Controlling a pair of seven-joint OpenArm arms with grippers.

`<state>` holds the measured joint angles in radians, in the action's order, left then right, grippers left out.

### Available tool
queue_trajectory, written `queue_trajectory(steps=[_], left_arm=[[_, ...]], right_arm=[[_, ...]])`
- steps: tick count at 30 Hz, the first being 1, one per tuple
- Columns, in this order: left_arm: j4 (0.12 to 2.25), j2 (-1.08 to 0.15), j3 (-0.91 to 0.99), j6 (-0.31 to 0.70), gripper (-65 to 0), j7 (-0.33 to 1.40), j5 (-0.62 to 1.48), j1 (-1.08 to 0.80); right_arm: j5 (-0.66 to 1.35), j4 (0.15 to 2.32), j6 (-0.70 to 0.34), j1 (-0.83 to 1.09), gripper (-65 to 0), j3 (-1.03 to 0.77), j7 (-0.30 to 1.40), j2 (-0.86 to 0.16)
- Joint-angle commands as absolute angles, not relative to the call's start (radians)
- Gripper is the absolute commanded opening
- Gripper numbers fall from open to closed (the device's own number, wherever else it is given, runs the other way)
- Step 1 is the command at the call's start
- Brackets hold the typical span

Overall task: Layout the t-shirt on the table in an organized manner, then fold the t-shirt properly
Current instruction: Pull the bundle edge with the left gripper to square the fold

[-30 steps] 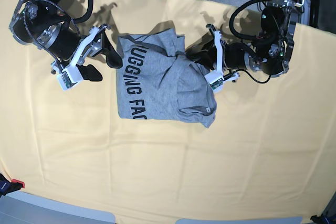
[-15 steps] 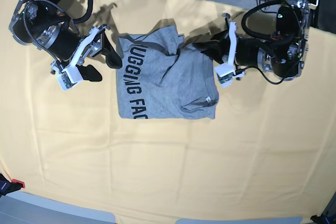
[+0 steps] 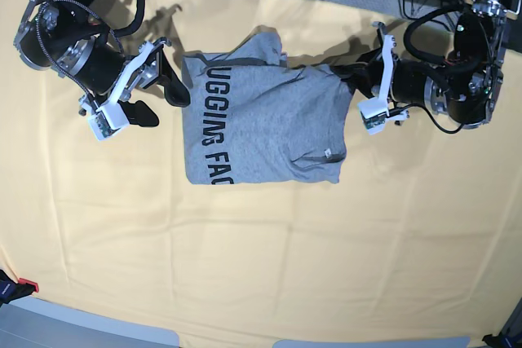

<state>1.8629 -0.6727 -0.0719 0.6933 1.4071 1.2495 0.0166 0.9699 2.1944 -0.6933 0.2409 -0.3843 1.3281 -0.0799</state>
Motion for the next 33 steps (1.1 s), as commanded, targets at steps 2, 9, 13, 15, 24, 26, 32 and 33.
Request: queue_trajectory(steps=[2,9,13,15,24,26,32,33], left_arm=[[1.879,-0.706,-0.065,0.698,-65.0,1.396,1.279,0.031],[1.879,-0.745,-0.063,0.698,-65.0,1.396,1.364,0.035],[1.879,-0.756,-0.063,0.698,-65.0,1.396,1.363,0.06],[1.879,-0.757,-0.063,0.698,-65.0,1.396,1.364,0.068],[1.879,-0.757,-0.063,0.698,-65.0,1.396,1.292,0.053],[1.879,-0.758,-0.063,0.693,-58.3,1.396,1.291,0.053],[1.879,-0.79,-0.063,0.654,-22.2,1.396,1.3,0.063],[1.88,-0.797,-0.063,0.654,-22.8,1.396,1.303,0.071]], right_arm=[[0.996,2.212,-0.698,0.233,-26.1,-0.387,1.303,-0.084],[0.996,2.212,-0.698,0.233,-26.1,-0.387,1.303,-0.084],[0.996,2.212,-0.698,0.233,-26.1,-0.387,1.303,-0.084],[0.996,2.212,-0.698,0.233,-26.1,-0.387,1.303,-0.084],[0.996,2.212,-0.698,0.233,-26.1,-0.387,1.303,-0.084],[0.996,2.212,-0.698,0.233,-26.1,-0.387,1.303,-0.084],[0.996,2.212,-0.698,0.233,-26.1,-0.387,1.303,-0.084],[0.996,2.212,-0.698,0.233,-26.1,-0.387,1.302,-0.086]])
